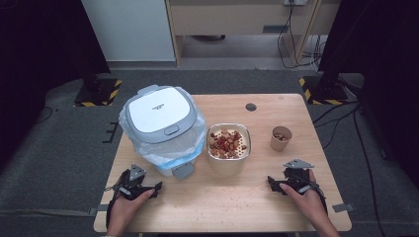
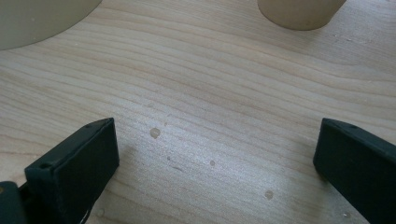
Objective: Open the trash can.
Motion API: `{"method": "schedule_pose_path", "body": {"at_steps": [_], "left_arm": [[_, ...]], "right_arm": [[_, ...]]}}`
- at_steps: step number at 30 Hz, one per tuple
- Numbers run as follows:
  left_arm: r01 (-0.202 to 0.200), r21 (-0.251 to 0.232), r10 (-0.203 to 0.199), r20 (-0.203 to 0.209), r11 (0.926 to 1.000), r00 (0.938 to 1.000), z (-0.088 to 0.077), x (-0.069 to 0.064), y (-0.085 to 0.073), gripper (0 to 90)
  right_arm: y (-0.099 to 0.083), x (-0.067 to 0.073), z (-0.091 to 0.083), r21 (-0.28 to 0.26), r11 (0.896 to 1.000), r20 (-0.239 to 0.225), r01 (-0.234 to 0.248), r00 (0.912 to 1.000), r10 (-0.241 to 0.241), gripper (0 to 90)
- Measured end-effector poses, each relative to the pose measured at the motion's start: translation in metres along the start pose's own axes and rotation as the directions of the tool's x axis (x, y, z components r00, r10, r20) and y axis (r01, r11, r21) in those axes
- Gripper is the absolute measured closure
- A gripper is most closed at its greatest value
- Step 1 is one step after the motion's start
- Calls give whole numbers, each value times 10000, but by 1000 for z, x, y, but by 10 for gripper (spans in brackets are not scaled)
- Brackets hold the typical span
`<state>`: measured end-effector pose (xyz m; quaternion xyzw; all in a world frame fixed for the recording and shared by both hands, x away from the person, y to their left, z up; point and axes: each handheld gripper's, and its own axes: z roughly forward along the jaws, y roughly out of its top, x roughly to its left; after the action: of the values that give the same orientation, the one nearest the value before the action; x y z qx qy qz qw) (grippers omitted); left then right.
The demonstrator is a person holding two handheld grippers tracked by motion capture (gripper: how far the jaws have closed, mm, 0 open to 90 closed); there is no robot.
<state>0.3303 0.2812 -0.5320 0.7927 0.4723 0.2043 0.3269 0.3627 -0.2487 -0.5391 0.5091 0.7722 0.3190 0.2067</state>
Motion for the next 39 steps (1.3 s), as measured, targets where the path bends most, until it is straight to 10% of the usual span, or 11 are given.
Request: {"method": "schedule_pose_path", "body": {"at_steps": [13,19,31,39], "left_arm": [[-97,-825,84,-164,9965,9998,-35,-26,4,295],[-582,-1336,576,-83,9893,9983,-50,-44,8,523],[-1152,-1744,1262,532,9779,9906,-36,-63,28,808],[-2078,-1494,2198,685,9667,9731,-4,-78,47,892]], "right_arm": [[-2,0,-2,-12,10000,-72,92,9999,-93,6],[-2,-1,-2,3,10000,-129,95,9999,-95,6],[-2,-1,-3,8,9999,-144,124,9998,-124,6],[-3,-1,-3,6,9998,-202,188,9996,-187,6]]}}
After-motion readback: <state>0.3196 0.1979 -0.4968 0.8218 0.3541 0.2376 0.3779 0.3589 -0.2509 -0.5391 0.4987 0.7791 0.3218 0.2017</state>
